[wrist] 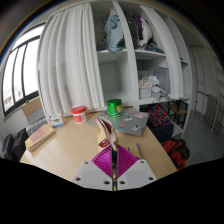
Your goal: Fold towel
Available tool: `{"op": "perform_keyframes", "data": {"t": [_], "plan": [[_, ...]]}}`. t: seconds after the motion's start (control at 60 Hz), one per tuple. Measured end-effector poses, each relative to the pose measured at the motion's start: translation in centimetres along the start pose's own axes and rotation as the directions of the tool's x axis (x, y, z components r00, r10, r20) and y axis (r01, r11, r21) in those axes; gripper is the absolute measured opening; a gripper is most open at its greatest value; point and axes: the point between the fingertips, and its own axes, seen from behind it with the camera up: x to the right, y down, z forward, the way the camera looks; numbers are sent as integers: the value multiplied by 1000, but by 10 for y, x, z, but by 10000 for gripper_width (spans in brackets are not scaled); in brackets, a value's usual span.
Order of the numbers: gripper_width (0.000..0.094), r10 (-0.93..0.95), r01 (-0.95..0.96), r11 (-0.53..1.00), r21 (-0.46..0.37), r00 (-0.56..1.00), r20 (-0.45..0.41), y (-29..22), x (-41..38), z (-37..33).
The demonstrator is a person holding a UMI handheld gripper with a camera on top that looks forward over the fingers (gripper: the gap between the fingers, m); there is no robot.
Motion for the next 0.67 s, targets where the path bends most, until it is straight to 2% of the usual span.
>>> {"op": "perform_keyframes", "data": {"t": [0.067, 0.167, 0.283, 0.317, 0.333, 0.367, 0.417, 0.433, 0.467, 0.533, 0.667], "plan": [[35, 14, -18, 997, -81, 999, -50, 24, 36, 9], [35, -3, -16, 973, -229, 997, -81, 71, 68, 22], [72, -9, -2, 979, -206, 998, -54, 69, 75, 21], [150, -12, 2, 981, -195, 999, -52, 61, 75, 17], [219, -14, 5, 983, -183, 999, -47, 59, 75, 15], [427, -20, 14, 987, -159, 999, -32, 54, 74, 10], [802, -25, 24, 991, -133, 1000, -4, 47, 70, 0], [858, -25, 26, 992, -125, 1000, 3, 45, 69, -4], [805, -25, 28, 993, -115, 999, 20, 42, 67, -14], [841, -16, 20, 996, -92, 999, 35, 37, 67, -35], [836, 3, 2, 999, -50, 996, 91, 31, 70, -82]]}}
